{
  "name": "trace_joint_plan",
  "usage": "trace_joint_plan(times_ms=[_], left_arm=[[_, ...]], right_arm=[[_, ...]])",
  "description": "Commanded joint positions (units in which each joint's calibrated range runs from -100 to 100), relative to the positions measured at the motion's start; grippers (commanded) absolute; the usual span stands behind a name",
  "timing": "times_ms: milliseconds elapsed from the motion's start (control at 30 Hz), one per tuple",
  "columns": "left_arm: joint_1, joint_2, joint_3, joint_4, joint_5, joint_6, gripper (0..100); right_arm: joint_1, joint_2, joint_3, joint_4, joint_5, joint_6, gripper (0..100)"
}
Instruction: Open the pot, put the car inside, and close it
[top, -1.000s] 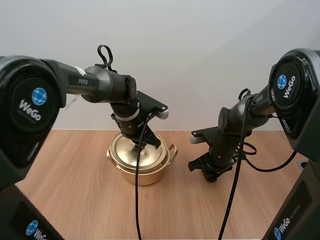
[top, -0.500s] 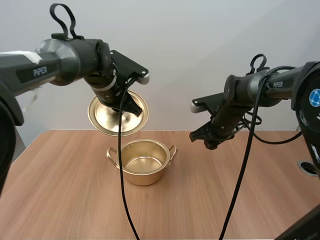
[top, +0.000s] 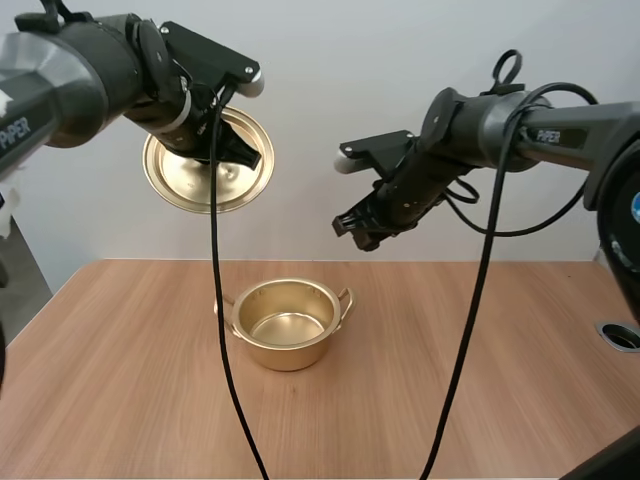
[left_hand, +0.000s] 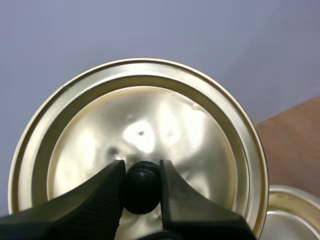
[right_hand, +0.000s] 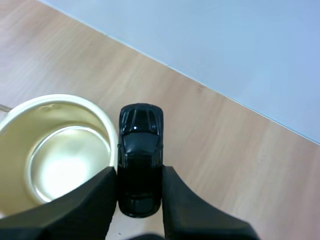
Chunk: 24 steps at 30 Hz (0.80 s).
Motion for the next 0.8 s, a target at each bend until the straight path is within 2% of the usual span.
trace_joint_plan(times_ms=[0,133,367,767], left_arm=[[0.03,-0.5,-2.9,-4.2,2.7,0.2,0],[0.03,-1.4,-6.4,-8.1,6.7,1.8,0],[0.03,-3.0,-10.5,-10.7,9.6,1.8,0],[0.03,-4.2,-13.5,-13.5,11.9,1.8,0]], right_arm=[[2.4,1.1,0.0,0.9,-0.3,0.0,0],[5.1,3.7,-0.2,1.5,-1.8,0.0,0],[8.3,9.3,-0.2,1.8,-1.7,-0.8,0],[8.8,17.3,-0.2,2.5,1.5,-1.8,0]])
